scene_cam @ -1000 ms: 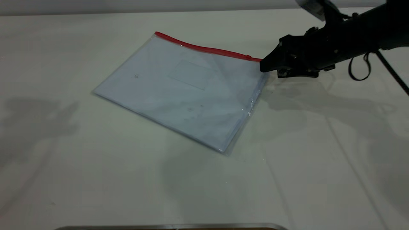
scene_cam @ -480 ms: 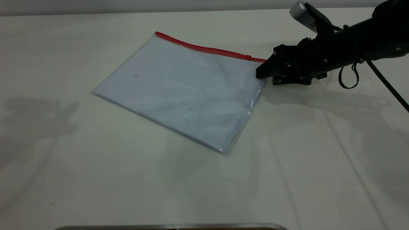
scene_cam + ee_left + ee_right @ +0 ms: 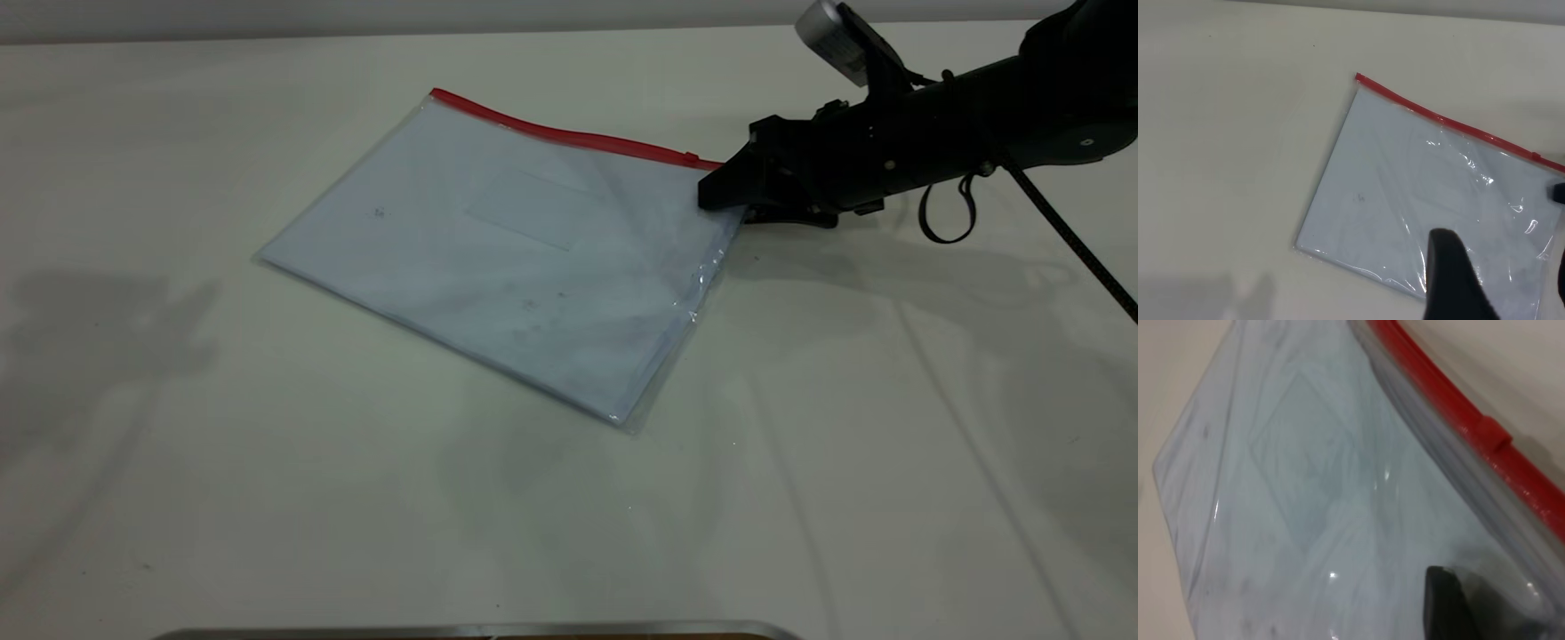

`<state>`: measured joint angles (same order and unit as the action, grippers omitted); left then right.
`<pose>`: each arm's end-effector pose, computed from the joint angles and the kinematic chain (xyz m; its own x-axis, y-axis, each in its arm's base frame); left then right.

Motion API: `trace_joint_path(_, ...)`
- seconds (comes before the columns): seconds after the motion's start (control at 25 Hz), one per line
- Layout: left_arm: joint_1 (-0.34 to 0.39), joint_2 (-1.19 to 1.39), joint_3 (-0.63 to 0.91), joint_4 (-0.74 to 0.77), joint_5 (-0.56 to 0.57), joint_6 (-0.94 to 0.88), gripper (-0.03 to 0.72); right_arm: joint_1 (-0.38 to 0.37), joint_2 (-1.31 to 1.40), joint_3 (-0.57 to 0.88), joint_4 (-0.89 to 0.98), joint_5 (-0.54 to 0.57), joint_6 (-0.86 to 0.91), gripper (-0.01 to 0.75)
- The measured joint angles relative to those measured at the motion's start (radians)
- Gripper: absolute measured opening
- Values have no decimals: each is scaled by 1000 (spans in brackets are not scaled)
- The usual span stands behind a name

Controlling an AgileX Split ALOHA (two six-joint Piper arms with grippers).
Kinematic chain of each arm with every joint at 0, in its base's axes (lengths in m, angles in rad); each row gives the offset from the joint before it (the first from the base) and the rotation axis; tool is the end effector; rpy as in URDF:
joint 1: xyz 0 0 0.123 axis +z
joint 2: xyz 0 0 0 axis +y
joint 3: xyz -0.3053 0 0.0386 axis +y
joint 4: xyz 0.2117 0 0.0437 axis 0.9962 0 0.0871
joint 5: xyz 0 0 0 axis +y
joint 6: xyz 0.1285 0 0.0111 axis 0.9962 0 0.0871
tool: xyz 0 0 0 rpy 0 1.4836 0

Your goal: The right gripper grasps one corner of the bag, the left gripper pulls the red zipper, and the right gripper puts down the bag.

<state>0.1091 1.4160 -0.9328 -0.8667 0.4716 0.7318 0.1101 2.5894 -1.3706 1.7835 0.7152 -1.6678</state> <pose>0.2933 -0.0129 0.2916 -0.6619 -0.1455 -0.7353 0.1069 0.9526 -0.2847 0.4399 0.1319 -0.0138 -0.8775 0.0425 -0.4777 -0.3013 0.7262 0.6179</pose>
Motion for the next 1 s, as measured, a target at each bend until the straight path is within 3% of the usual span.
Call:
trace_joint_path(0.36, 0, 0, 0, -1, 1, 0, 447, 41, 0, -15, 1, -24, -1, 317)
trace_joint_path(0.64, 0, 0, 0, -1, 3, 0, 447, 37, 0, -22, 0, 29, -1, 38)
trace_joint_path(0.8, 0, 2, 0, -1, 3, 0, 447, 44, 0, -24, -71, 163, 3, 33)
trace_joint_path(1.0, 0, 55, 0, -2, 3, 18, 447, 70, -16, -30, -422, 301, 188, 33)
